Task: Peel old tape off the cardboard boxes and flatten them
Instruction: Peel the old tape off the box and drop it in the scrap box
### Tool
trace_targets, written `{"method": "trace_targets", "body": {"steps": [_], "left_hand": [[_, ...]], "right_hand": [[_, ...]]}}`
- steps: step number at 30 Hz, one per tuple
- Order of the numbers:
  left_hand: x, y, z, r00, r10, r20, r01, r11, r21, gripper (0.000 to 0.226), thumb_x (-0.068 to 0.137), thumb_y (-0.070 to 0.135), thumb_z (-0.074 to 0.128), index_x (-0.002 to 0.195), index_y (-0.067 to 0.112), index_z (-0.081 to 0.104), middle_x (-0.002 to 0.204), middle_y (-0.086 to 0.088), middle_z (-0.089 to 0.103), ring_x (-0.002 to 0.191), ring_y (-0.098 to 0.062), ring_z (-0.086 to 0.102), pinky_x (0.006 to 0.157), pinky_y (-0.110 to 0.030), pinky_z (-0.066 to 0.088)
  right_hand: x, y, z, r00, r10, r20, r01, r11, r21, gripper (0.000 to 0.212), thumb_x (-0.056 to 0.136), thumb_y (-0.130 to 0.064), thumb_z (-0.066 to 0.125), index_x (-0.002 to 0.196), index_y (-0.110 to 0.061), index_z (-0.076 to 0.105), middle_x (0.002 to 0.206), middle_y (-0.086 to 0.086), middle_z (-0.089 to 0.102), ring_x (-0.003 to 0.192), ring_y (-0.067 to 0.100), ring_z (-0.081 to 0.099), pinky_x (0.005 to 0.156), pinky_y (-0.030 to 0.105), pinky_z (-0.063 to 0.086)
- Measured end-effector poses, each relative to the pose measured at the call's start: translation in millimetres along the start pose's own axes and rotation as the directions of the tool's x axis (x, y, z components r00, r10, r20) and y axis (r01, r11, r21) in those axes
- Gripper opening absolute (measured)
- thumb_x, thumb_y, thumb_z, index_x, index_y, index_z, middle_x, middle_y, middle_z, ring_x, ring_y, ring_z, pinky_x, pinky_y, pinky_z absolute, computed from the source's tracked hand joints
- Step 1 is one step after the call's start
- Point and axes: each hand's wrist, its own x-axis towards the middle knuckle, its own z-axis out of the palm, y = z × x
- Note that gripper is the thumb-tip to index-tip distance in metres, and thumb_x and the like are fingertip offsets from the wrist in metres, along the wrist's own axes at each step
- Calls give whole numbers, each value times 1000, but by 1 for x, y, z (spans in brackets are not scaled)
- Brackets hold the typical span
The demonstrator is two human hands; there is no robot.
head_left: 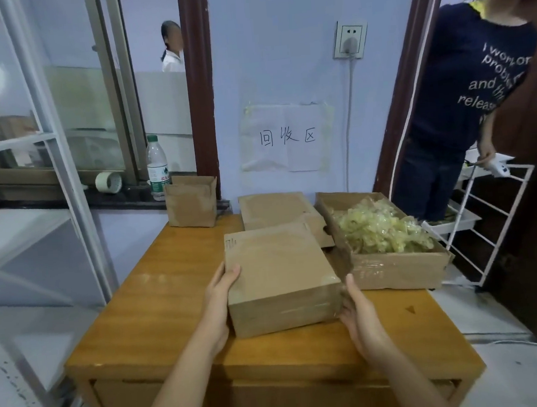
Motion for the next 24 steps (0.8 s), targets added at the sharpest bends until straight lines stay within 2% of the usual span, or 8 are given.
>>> {"method": "trace_targets", "body": {"steps": [3, 6, 8, 10, 17, 20, 22, 24], "left_hand": [[4, -3, -3, 999, -50, -17, 48, 995, -85, 39, 99, 41, 62, 134, 27, 66, 114, -5, 78, 109, -28, 71, 88, -43, 53], [8, -4, -4, 998, -65, -13, 64, 995, -81, 39, 97, 44, 62, 134, 29, 67, 115, -5, 78, 111, -29, 70, 94, -46, 53], [9, -4, -4, 997, -70, -14, 68, 994, -88, 40, 98, 44, 62, 135, 29, 66, 117, -4, 78, 114, -30, 69, 96, -46, 53], [9, -4, -5, 997, -75, 0, 75, 993, -96, 38, 100, 45, 59, 134, 30, 67, 120, -4, 77, 114, -28, 69, 92, -44, 53], [5, 3, -14, 997, -77, 15, 76, 997, 22, 25, 103, 44, 56, 124, 36, 68, 107, 7, 80, 110, -23, 69, 81, -38, 52], [2, 4, -24, 998, -66, 22, 62, 990, 127, 43, 104, 38, 58, 146, 33, 56, 131, 3, 72, 113, -20, 67, 82, -35, 53], [3, 8, -28, 1000, -23, -11, 25, 955, 295, 64, 104, 29, 62, 161, 36, 33, 156, 3, 51, 125, -19, 57, 94, -39, 52], [4, 20, -26, 997, 80, -17, -60, 859, 508, 79, 102, 23, 66, 164, 42, 20, 165, 6, 34, 143, -22, 43, 113, -50, 44]], "right_hand": [[0, 11, -12, 997, -71, -15, 72, 997, 28, 90, 69, -59, 82, 135, -1, 63, 128, 11, 72, 123, 24, 66, 107, 38, 48], [-2, 20, -19, 990, -139, -9, 135, 975, -176, 76, 67, -48, 92, 132, -17, 67, 123, -4, 73, 120, 13, 66, 97, 25, 53], [-3, 24, -19, 977, -210, -45, 191, 946, -260, 50, 76, -28, 90, 122, -24, 71, 113, -13, 74, 109, 3, 68, 84, 15, 55], [-5, 25, -20, 955, -276, -106, 239, 933, -269, 29, 80, -16, 88, 106, -25, 78, 101, -11, 79, 99, 3, 73, 84, 17, 56], [-17, 4, -9, 873, -471, -130, 434, 869, -236, 19, 78, 2, 85, 93, -9, 82, 91, -3, 81, 86, 7, 75, 74, 13, 57], [-18, -17, 1, 776, -628, -57, 590, 755, -287, 21, 79, 5, 82, 95, -9, 80, 92, -3, 79, 88, 13, 75, 78, 19, 59], [-15, -33, 7, 728, -685, 19, 648, 679, -345, 21, 82, -1, 82, 97, -15, 80, 96, -6, 78, 93, 15, 74, 83, 28, 61], [-11, -46, 12, 705, -703, 99, 679, 627, -382, 20, 84, -4, 82, 100, -16, 80, 99, -7, 76, 98, 17, 72, 88, 37, 60]]}}
